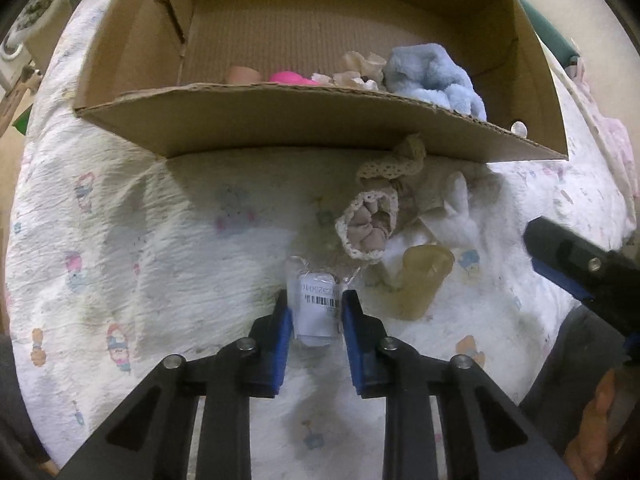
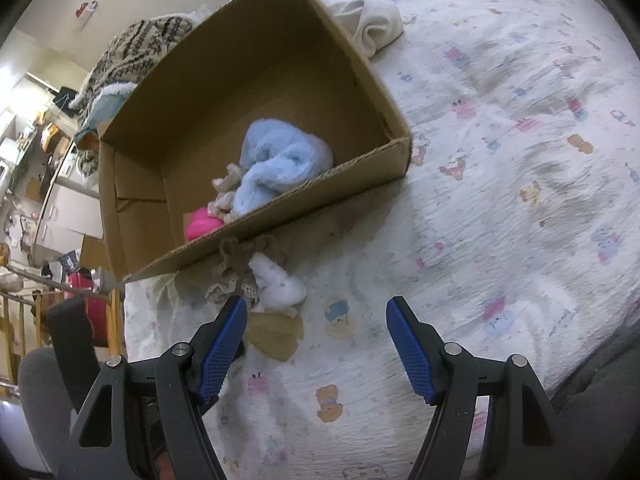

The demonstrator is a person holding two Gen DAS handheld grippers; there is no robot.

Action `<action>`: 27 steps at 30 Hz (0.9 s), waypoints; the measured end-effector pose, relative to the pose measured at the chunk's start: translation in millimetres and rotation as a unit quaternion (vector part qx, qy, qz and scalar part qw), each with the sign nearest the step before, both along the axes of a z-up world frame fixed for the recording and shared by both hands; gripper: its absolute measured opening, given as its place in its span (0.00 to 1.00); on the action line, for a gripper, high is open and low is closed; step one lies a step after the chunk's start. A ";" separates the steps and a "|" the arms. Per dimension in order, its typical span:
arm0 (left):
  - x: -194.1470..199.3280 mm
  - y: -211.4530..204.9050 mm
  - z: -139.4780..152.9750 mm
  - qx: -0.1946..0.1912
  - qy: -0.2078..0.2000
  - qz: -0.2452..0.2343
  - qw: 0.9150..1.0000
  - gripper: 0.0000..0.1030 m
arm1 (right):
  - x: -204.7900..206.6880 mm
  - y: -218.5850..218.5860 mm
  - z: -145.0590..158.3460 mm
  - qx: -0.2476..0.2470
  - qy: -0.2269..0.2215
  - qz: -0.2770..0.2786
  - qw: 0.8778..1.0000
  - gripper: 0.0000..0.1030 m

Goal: Organize soft objects
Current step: 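Grasp the clear labelled plastic bag with the left tool while the right tool grasps the tan foam piece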

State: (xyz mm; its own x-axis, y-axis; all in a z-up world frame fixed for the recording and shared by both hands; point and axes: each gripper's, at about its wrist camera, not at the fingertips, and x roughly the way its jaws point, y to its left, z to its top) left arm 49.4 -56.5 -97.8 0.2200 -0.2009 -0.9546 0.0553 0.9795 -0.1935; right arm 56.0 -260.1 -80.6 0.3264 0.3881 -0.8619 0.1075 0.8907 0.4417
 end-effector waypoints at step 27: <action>-15.6 56.4 42.8 0.010 -0.040 0.082 0.996 0.21 | 0.1 75.4 -22.3 -0.057 0.010 0.144 0.988 0.11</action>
